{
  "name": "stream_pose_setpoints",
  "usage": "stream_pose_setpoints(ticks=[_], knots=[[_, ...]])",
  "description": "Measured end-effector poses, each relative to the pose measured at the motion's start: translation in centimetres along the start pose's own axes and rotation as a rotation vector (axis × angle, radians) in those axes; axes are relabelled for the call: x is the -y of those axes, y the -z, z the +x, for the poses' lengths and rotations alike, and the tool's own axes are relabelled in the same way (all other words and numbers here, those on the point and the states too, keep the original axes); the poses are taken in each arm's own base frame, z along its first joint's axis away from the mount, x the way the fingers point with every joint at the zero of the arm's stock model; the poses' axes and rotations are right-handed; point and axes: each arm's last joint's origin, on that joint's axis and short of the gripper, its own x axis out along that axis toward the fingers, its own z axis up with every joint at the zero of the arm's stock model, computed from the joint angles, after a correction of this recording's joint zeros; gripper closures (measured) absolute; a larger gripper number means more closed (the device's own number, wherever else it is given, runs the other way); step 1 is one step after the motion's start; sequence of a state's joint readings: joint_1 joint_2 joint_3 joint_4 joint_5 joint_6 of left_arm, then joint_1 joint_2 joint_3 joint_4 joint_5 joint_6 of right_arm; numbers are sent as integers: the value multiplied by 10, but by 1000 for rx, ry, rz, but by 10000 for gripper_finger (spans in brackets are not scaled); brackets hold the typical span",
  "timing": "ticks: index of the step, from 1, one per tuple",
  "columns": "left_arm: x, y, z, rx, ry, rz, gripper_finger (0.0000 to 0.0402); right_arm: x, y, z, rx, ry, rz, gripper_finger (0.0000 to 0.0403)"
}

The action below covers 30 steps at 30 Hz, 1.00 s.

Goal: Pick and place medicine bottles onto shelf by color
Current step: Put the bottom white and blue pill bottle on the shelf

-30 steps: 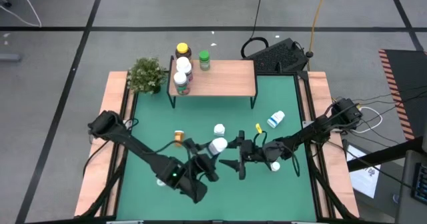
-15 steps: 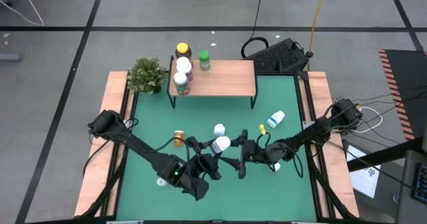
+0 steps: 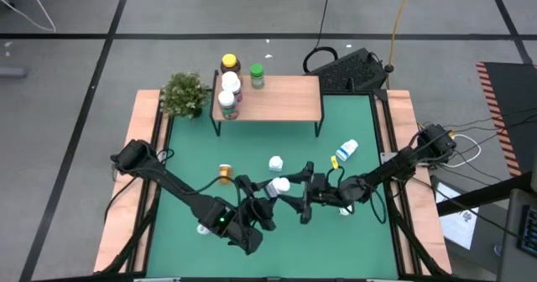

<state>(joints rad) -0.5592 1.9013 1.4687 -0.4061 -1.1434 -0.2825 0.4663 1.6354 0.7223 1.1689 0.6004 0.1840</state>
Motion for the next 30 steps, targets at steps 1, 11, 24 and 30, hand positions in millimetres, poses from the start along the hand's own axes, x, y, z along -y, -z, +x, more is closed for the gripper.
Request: stream_pose_setpoints(ticks=[1, 11, 24, 30], knots=[[0, 0, -1, 4, -8, -3, 174, 0, -1, 0, 0, 0, 17, 133], [-5, -7, 10, 25, -51, -76, 174, 7, 10, 3, -56, 58, 37, 133], [-13, -10, 23, 21, -95, -73, 174, 18, 8, 9, -49, 105, 6, 210], [-16, -8, 27, 4, -100, -86, 170, 23, 8, 11, -45, 120, -12, 213]])
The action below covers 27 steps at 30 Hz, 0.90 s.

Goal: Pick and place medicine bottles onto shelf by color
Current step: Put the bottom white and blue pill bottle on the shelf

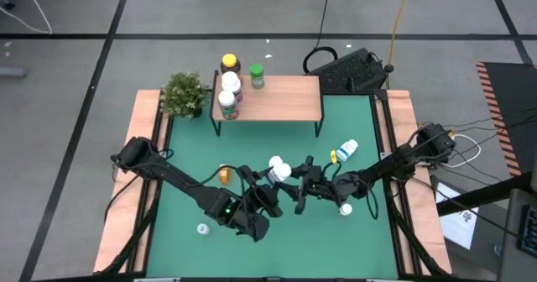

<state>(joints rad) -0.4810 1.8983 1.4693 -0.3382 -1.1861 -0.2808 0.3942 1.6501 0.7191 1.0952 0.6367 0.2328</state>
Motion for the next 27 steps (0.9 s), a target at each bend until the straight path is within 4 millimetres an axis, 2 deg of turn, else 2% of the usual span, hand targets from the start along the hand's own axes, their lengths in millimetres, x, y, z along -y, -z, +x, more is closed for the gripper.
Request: stream_pose_setpoints(ticks=[9, 15, 21, 24, 27], knots=[[1, 3, -1, -32, 61, -15, 111, 0, 1, -1, -15, -10, -90, 217], [5, 9, -17, -49, 107, 61, 81, -4, -3, -7, -58, -33, -274, 217], [-1, 4, -41, -62, 225, 102, 82, 3, -6, -20, -250, -39, -539, 217], [-10, -4, -45, -54, 254, 93, 91, 4, -8, -25, -330, -156, -549, 217], [-17, -12, -37, -56, 305, 72, 99, 2, -8, -28, -370, -277, -539, 217]])
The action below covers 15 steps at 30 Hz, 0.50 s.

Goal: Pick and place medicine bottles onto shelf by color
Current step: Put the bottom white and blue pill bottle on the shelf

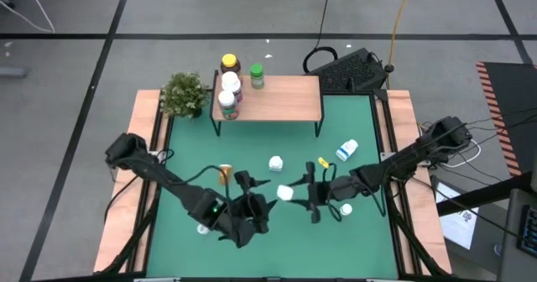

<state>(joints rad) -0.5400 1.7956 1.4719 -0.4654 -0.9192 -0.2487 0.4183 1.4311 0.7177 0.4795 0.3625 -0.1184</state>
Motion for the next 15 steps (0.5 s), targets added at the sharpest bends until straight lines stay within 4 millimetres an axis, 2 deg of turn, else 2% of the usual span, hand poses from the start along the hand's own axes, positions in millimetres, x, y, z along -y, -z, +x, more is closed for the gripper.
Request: stream_pose_setpoints(ticks=[7, 12, 15], knots=[[-3, -15, 26, 49, 289, 18, 99, -2, 0, 0, 9, -61, 1, 217], [-7, -15, 31, 47, 301, 19, 96, -2, 0, 0, 8, -80, 0, 216], [-10, -16, 33, 45, 297, 15, 108, -2, 2, 0, -7, -81, -5, 216]])
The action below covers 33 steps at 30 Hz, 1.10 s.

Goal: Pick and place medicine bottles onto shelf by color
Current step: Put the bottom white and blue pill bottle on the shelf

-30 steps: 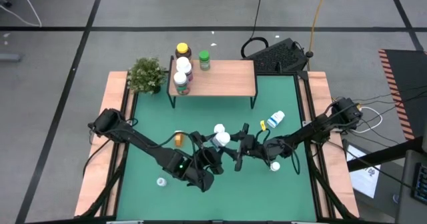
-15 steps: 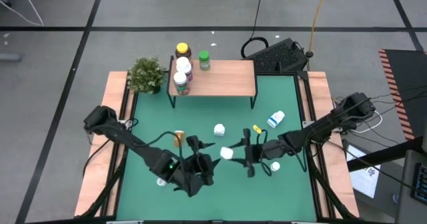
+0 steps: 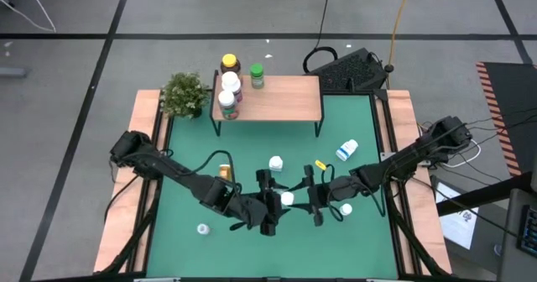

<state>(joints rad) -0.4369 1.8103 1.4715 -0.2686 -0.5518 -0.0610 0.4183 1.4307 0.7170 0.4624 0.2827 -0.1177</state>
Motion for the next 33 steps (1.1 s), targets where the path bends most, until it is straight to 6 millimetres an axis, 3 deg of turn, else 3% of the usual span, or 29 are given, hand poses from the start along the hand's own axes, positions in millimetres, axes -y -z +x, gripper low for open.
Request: stream_pose_setpoints(ticks=[14, 33], knots=[[-15, 0, 8, -36, 126, -93, 217, 0, 1, 0, -13, -4, 20, 216], [-24, 1, 5, -78, 146, -111, 227, 2, 0, 1, 3, 11, 79, 215]])
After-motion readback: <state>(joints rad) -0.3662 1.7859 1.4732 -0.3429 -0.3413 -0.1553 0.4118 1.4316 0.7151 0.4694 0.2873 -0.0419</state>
